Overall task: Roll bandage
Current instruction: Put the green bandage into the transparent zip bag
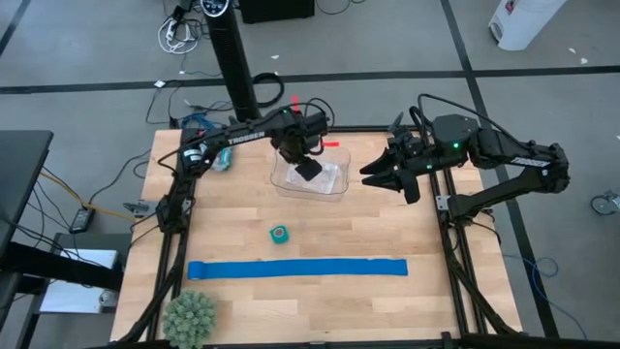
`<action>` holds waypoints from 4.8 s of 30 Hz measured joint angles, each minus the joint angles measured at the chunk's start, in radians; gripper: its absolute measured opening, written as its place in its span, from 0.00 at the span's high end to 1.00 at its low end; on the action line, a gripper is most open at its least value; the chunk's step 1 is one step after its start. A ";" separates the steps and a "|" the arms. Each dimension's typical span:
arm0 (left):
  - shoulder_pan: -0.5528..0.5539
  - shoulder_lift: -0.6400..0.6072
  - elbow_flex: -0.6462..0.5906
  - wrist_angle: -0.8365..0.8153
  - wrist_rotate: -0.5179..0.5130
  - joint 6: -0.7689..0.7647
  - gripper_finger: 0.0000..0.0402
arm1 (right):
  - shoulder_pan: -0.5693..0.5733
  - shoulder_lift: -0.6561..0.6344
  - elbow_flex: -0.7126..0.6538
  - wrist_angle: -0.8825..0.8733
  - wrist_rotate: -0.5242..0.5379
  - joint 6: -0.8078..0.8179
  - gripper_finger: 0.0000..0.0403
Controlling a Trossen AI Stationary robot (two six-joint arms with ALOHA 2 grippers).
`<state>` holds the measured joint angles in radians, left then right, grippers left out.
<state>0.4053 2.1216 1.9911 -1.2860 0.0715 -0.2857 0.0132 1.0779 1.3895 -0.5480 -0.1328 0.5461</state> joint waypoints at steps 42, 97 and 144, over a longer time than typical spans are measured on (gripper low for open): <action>-0.031 0.049 -0.111 0.007 -0.059 -0.026 0.50 | 0.000 0.000 0.000 0.024 -0.011 0.001 0.55; -0.343 -0.341 0.363 0.048 -0.338 0.036 1.00 | -0.183 -0.111 0.000 -0.368 0.002 0.071 0.57; -0.663 -0.335 0.362 0.150 -0.826 -0.120 1.00 | -0.188 -0.126 -0.143 0.102 -0.148 0.178 0.57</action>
<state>-0.2581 1.7870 2.3532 -1.1358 -0.7547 -0.4062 -0.1749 0.9517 1.2469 -0.4458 -0.2809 0.7240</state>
